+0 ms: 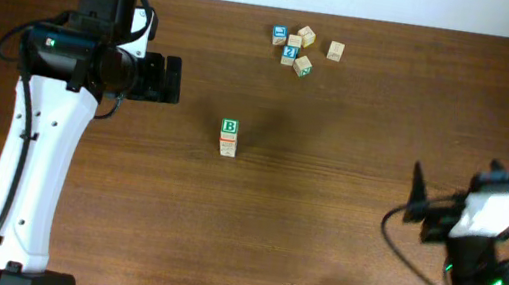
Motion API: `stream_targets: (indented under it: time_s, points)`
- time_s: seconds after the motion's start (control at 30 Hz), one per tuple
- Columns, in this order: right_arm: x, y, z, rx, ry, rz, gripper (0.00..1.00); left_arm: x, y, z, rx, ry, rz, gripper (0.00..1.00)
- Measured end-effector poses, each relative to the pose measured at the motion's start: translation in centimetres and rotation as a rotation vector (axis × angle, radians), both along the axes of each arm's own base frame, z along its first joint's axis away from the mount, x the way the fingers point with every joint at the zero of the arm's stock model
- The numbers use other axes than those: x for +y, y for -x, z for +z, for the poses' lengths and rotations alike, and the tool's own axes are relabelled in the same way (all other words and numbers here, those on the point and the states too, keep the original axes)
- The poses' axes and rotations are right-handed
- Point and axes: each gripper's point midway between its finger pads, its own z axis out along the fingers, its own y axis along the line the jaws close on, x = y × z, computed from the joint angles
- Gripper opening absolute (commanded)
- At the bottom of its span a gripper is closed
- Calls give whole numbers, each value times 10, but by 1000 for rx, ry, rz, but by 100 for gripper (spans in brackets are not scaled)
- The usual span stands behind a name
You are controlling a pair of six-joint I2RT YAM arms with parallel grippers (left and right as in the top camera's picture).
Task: Rotate 4 blocks
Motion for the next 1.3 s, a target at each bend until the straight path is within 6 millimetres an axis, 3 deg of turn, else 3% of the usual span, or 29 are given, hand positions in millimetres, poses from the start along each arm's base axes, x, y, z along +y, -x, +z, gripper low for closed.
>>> stream_targets:
  time_s: [0.1,0.17,0.3,1.03,1.1,1.2,1.23,1.3]
  points:
    - [4,12,-83,-14,1,24,98,0,-1,1,-3,0,0,99]
    - [8,15,-120,-20,-1,43,98,0,0,1,-3,0,0,99]
    - [12,12,-156,8,-4,65,98,0,0,1,-2,0,0,99]
    - [16,8,-156,-42,2,74,98,5,0,1,-5,-26,7,99]
    - [16,8,-156,-42,2,74,98,7,-6,17,-97,-53,-14,99]
    - [16,8,-156,-43,2,72,98,8,-14,63,-393,-99,-81,99]
    - [16,8,-156,-43,2,71,98,10,-7,75,-498,-124,-100,99]
    - [16,8,-155,-45,3,71,98,18,24,86,-618,-175,-115,99]
